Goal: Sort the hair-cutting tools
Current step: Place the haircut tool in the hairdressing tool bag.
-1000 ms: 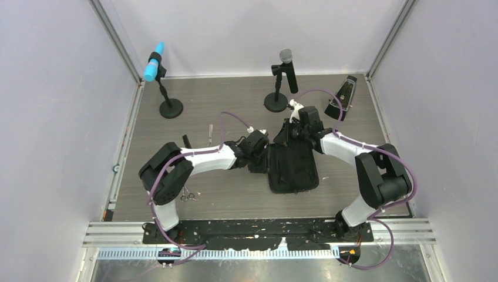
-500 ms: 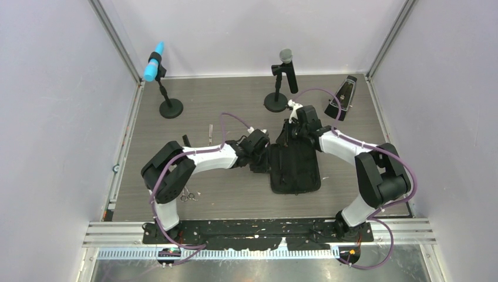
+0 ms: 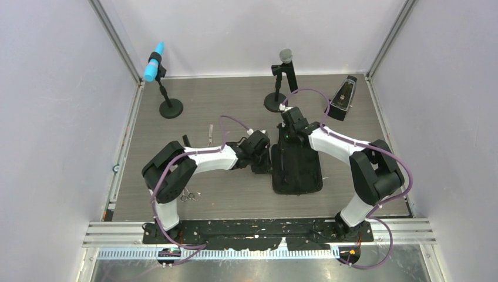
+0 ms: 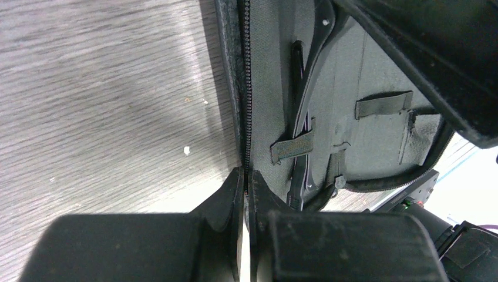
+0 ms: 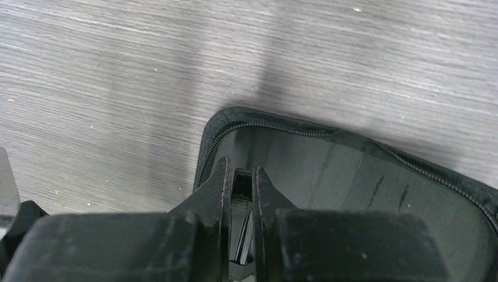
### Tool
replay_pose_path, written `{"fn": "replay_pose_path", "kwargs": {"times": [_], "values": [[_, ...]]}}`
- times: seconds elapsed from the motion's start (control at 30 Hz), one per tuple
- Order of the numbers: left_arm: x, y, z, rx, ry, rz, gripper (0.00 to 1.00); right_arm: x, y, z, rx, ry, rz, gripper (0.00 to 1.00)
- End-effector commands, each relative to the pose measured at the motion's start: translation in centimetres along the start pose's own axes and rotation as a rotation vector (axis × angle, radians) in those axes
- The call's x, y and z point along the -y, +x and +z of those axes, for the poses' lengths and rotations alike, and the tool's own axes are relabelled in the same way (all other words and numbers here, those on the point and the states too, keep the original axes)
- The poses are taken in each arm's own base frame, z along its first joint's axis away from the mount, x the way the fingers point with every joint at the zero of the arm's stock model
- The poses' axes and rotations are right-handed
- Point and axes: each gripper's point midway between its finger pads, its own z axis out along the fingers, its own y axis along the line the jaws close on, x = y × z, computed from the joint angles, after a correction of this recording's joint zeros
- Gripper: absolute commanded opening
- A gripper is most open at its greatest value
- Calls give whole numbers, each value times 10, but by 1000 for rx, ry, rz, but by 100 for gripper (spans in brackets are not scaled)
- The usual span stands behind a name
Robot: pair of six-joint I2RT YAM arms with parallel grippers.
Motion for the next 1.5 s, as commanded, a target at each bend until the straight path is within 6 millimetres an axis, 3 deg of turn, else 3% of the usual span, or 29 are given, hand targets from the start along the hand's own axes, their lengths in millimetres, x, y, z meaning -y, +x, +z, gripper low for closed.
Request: {"fn": "replay_pose_path", "kwargs": {"times": [0.0, 0.27, 0.43, 0.67, 0.83, 0.97, 1.23, 1.47], "values": [[18, -12, -11, 51, 69, -16, 0, 5, 0, -6, -16, 89, 16, 6], [19, -11, -12, 56, 74, -22, 0, -11, 18, -7, -46, 86, 28, 11], [20, -13, -14, 63, 77, -25, 0, -11, 34, -3, -79, 104, 65, 14], [20, -12, -14, 62, 81, -27, 0, -10, 45, -1, -102, 133, 74, 29], [18, -11, -15, 64, 77, -27, 0, -14, 26, -12, -44, 123, 59, 41], [17, -11, -15, 64, 74, -27, 0, -16, 11, -20, 6, 114, 28, 44], [15, -9, -13, 57, 71, -27, 0, -13, 2, -19, 19, 116, 15, 42], [16, -9, -12, 55, 73, -28, 0, -13, -4, -14, 26, 106, 6, 31]]}}
